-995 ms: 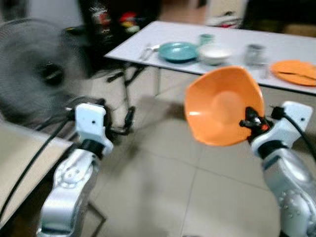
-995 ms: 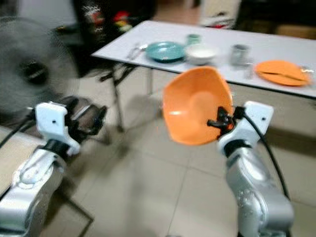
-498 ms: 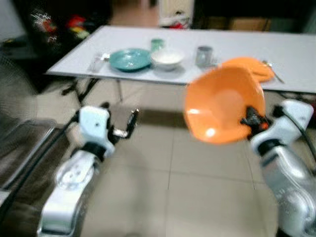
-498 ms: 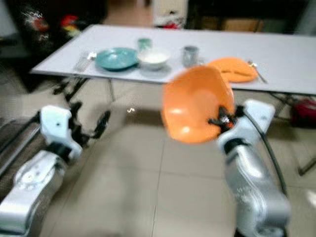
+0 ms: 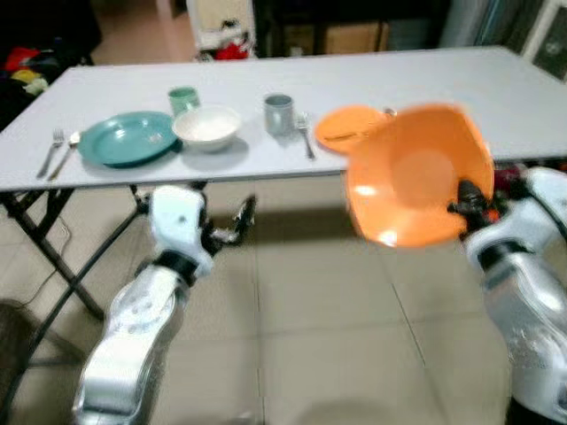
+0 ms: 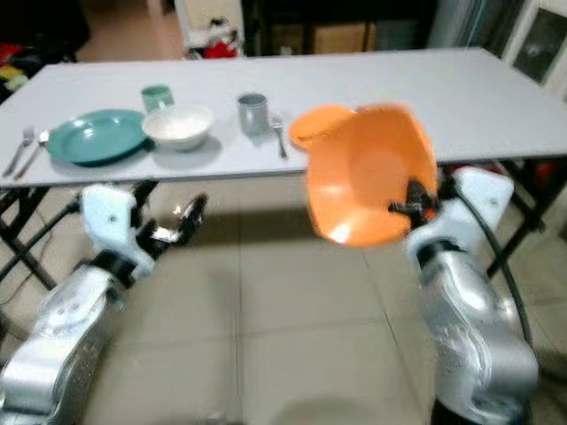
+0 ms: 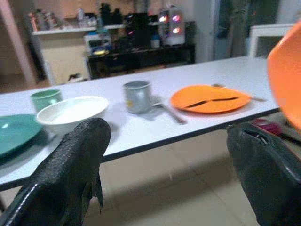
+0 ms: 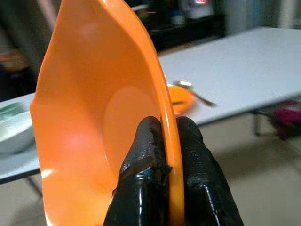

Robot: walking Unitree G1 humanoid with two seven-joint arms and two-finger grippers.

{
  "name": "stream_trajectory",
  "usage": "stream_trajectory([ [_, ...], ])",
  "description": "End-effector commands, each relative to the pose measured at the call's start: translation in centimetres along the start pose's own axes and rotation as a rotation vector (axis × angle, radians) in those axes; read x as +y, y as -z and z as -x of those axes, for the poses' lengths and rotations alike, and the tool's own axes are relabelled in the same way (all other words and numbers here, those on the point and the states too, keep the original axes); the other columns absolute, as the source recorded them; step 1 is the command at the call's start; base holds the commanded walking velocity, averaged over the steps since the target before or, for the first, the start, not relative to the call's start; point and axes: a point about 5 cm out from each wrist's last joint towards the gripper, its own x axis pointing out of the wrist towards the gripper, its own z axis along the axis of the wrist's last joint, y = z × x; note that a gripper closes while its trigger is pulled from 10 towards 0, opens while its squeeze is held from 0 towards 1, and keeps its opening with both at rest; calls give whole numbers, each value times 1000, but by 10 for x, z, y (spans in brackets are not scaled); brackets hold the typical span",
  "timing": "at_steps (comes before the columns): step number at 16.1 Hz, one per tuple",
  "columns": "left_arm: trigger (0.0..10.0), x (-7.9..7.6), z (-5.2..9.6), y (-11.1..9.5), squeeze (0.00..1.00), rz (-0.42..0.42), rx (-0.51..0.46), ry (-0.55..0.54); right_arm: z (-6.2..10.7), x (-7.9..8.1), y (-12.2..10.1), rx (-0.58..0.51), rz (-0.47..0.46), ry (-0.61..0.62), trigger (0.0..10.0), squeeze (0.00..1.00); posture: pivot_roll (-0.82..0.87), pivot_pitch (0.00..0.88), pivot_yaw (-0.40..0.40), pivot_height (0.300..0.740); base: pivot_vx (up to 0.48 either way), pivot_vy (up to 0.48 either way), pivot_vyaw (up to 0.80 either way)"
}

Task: Setting the table

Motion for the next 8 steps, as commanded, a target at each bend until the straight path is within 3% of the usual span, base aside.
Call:
stream_trajectory([
  [1, 10000, -5, -2, -3, 0, 6, -16, 14, 1, -7, -8, -42, 14, 22, 10000, 0, -84, 0, 18, 740, 446, 0, 0],
  [8, 10000, -4, -6, -5, 0, 4, -29, 14, -6, -5, -12, -61, 12, 2, 10000, 0, -82, 0, 14, 740, 447, 0, 0],
])
